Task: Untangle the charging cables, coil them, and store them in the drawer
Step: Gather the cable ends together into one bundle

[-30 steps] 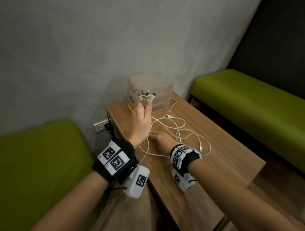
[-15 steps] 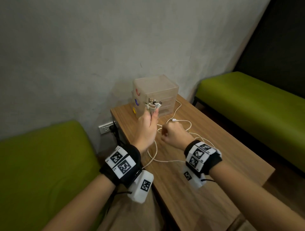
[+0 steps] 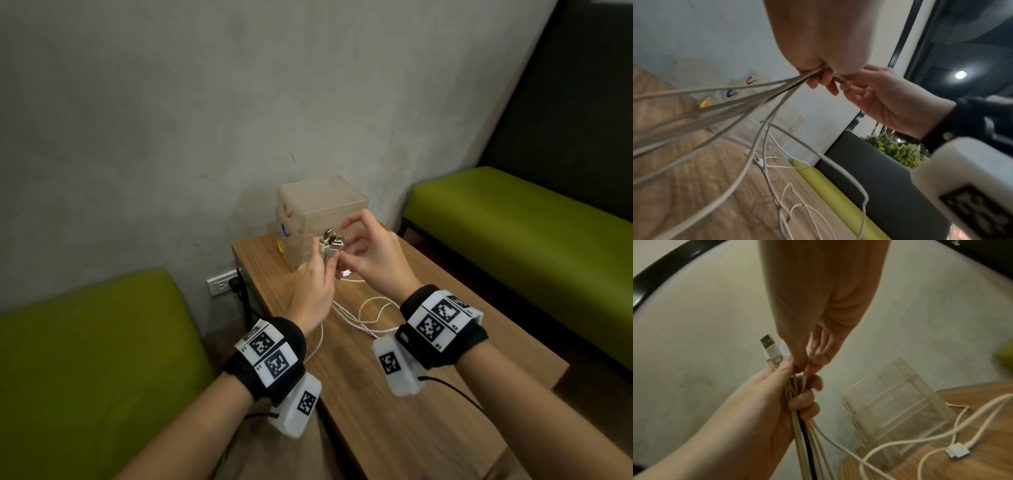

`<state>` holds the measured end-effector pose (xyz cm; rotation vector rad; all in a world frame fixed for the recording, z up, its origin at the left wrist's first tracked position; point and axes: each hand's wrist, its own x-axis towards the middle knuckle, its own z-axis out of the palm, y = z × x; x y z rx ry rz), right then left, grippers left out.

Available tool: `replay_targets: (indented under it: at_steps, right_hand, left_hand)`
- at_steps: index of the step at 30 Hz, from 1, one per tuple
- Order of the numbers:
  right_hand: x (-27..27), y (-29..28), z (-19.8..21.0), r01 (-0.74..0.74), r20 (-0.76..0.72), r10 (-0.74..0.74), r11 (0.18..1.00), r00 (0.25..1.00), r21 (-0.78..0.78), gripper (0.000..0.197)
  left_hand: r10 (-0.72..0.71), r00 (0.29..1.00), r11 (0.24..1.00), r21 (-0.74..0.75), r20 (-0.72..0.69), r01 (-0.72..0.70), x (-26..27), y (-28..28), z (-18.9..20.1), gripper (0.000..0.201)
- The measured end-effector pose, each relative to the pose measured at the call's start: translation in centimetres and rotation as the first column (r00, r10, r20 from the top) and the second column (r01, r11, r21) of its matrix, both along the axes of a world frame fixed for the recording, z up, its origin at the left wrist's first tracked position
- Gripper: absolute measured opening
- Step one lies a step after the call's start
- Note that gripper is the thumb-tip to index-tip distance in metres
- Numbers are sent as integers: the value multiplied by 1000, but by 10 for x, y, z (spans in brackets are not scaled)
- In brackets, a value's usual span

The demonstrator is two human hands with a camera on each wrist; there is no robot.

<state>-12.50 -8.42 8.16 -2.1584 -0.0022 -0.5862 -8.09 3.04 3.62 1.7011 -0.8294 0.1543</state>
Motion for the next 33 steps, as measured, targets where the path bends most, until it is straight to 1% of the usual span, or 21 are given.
replay_targets:
  at_steps: [3, 5, 7, 8, 10, 11, 13, 15, 17, 19, 21, 24, 26, 27, 28, 30, 32, 33]
  right_hand:
    - [2, 1, -3, 37, 58, -41, 996, 997, 76, 40]
    - [0, 4, -9, 39, 118, -61, 983, 991, 182, 39]
    - [-4, 12, -23, 16, 103, -47, 957, 994, 291, 38]
    - [-8, 19, -33, -11, 66, -9, 956, 998, 295, 37]
    - [-13, 34, -53, -70, 24, 66, 972, 998, 225, 37]
    - [-14, 38, -62, -73, 34, 68, 982, 997, 176, 37]
    - [-11, 39, -74, -23, 72, 18, 997, 997, 73, 29]
    - [-5, 33, -83, 38, 70, -38, 999, 997, 0, 15]
    - [-2, 24, -93, 64, 42, -63, 998, 997, -23, 17]
    - [-5, 15, -103, 37, -4, -37, 996, 999, -79, 22]
    - [-11, 3, -116, 2, -67, -13, 987, 998, -159, 23]
    - [-24, -19, -132, -24, -189, -22, 971, 982, -236, 29]
    - [-31, -28, -134, -61, -243, -10, 957, 970, -284, 32]
    - [-33, -30, -132, -76, -245, 0, 951, 970, -300, 30]
    - [-34, -31, -129, -82, -232, 9, 948, 973, -307, 31]
    - [-33, -31, -120, -75, -188, 17, 949, 982, -306, 32]
    - [-30, -29, -111, -59, -153, 14, 955, 988, -292, 36]
    - [-28, -29, -106, -44, -135, 7, 960, 991, -275, 37]
  left_hand:
    - [-36, 999, 998, 56, -8, 37, 3, 4, 1, 31]
    - [-3, 1000, 998, 69, -9, 4, 5, 7, -2, 29]
    - [54, 999, 998, 26, -8, -54, 8, 7, -3, 24]
    - [71, 997, 997, -7, -21, -71, 8, 6, -1, 23]
    - [74, 996, 995, -68, -51, -77, 7, 3, 5, 22]
    - [71, 996, 993, -91, -52, -75, 7, 3, 8, 22]
    - [65, 997, 990, -125, -38, -69, 6, 3, 13, 22]
    - [80, 997, 984, -160, -22, -82, 7, 4, 17, 16]
    - [110, 994, 973, -202, -6, -109, 8, 7, 26, 12]
    - [143, 990, 954, -267, -8, -140, 10, 12, 39, 13]
    - [197, 980, 916, -351, -24, -192, 16, 19, 55, 12]
    - [278, 959, 802, -536, -59, -266, 30, 34, 84, 11]
    - [302, 948, 740, -603, -97, -297, 40, 42, 97, 10]
    - [303, 947, 737, -605, -104, -302, 44, 43, 98, 11]
    - [306, 948, 759, -577, -93, -302, 43, 43, 98, 14]
    - [313, 950, 858, -428, -5, -285, 35, 39, 92, 18]
    - [224, 970, 949, -247, 98, -194, 23, 32, 83, 11]
    - [154, 980, 978, -159, 123, -134, 17, 28, 77, 8]
